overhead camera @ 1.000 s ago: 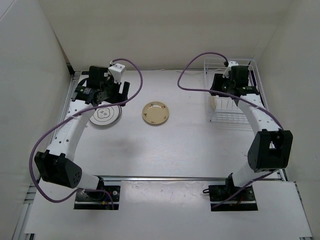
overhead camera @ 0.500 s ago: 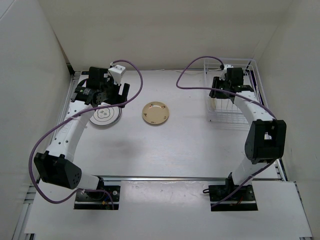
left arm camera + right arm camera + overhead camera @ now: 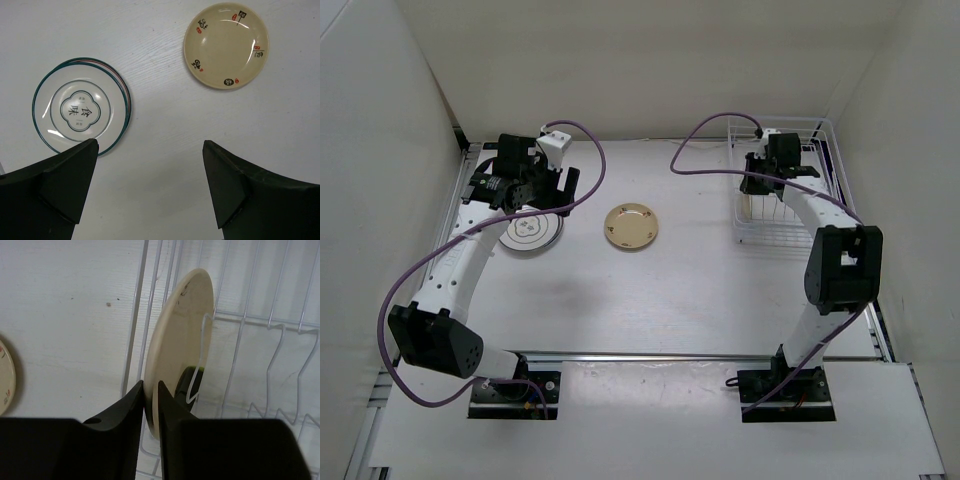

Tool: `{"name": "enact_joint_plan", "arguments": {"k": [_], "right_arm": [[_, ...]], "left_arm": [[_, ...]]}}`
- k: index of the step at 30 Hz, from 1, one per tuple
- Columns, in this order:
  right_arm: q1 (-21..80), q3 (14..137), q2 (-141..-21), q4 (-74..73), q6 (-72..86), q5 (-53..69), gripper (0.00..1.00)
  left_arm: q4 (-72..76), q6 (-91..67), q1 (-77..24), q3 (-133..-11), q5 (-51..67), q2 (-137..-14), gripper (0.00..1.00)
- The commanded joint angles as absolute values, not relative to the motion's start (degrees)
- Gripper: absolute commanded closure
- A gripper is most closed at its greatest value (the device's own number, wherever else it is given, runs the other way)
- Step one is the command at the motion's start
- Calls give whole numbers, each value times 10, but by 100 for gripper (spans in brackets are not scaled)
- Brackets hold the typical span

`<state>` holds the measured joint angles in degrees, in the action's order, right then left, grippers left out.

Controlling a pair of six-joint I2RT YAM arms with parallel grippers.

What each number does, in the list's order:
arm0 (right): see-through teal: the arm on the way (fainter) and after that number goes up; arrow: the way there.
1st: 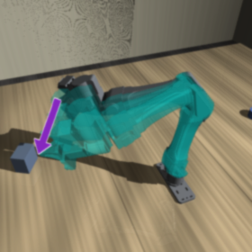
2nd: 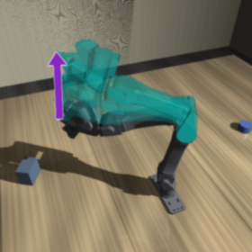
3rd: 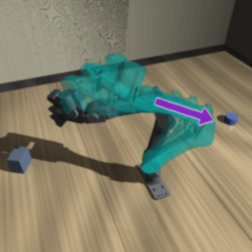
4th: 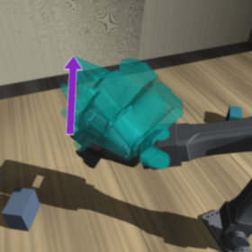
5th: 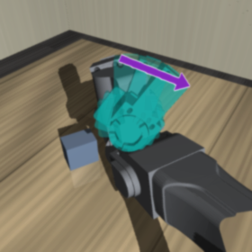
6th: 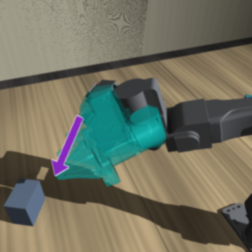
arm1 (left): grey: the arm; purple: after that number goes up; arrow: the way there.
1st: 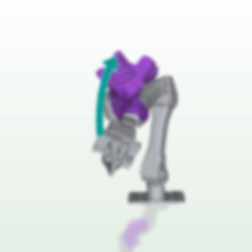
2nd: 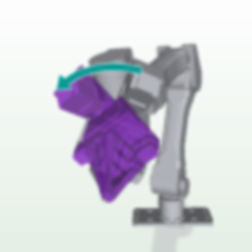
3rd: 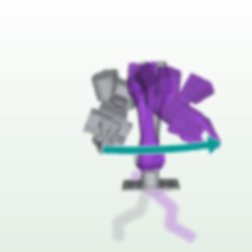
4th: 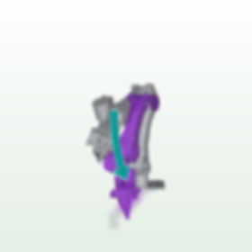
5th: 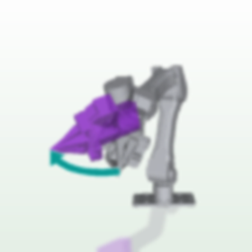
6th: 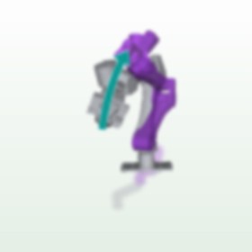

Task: Unload the plates from the dish rack

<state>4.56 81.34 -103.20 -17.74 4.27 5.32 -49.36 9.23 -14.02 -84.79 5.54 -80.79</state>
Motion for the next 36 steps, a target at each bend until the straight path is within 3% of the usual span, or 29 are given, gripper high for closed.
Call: {"name": "enact_joint_plan", "arguments": {"k": [1, 5, 29, 36], "right_arm": [[45, 839, -1035, -149, 33, 55, 82], [45, 839, -1029, -149, 33, 49, 100], [24, 811, -853, -168, 23, 83, 100], [99, 740, -767, -200, -138, 75, 100]], "left_arm": [[-496, 97, -142, -851, 58, -804, 4], [-496, 97, -142, -851, 58, -804, 4], [-490, 97, -142, -809, 58, -771, 4], [-490, 91, -142, -799, 72, -760, 4]]}}
